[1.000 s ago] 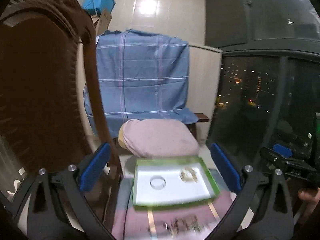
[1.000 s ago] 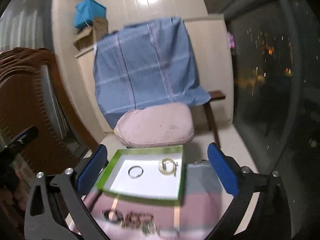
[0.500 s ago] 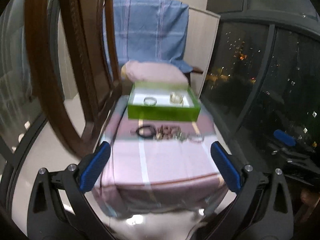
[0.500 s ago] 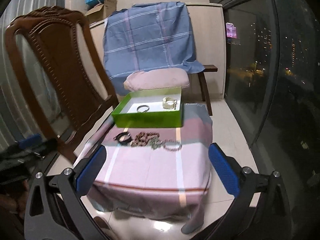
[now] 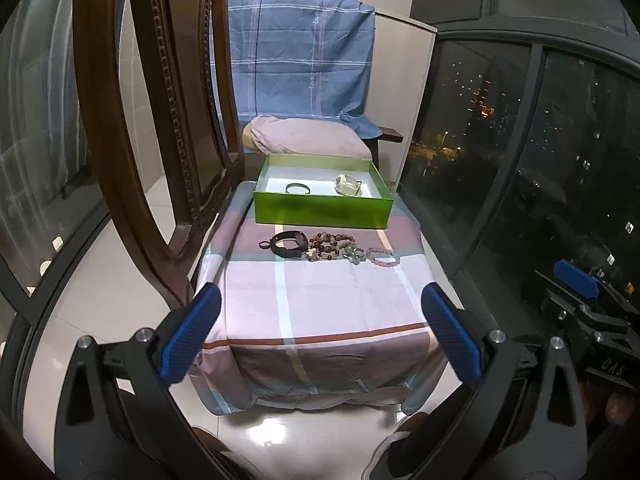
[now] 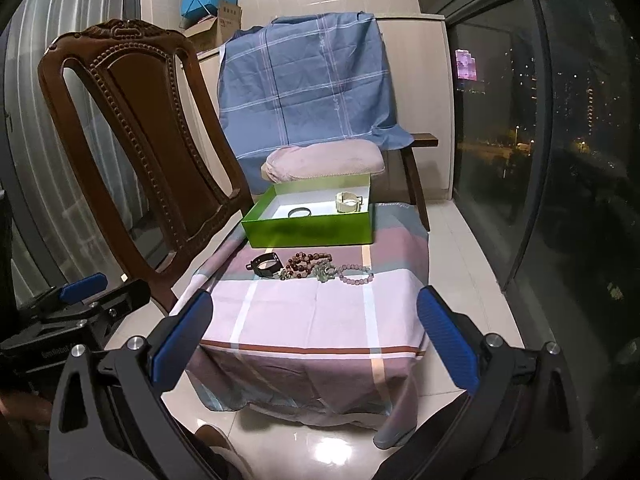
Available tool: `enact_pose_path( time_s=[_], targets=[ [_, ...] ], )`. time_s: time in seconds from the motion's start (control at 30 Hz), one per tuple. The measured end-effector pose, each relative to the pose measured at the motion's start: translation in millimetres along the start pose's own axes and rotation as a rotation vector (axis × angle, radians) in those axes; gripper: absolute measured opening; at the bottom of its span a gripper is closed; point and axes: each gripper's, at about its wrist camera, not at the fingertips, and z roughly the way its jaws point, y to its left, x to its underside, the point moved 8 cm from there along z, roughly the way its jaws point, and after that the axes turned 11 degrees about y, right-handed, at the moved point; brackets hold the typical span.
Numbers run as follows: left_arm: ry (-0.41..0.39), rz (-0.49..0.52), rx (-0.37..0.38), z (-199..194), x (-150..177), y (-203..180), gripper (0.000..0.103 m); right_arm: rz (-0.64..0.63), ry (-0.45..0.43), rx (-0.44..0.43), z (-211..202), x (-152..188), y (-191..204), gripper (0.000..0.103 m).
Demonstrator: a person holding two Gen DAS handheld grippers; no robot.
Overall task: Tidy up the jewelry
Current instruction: 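Withdraw both open tools up and away from the green box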
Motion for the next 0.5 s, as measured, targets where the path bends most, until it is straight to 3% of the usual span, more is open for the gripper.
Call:
enact_pose_path(
  time_s=[0.5],
  targets=[
    [0.042,-0.006,0.016,17.2,0.7,-0.7,0.099,0.018,0.023,-0.004,11.7,2.4,-2.1,0.099]
  ],
)
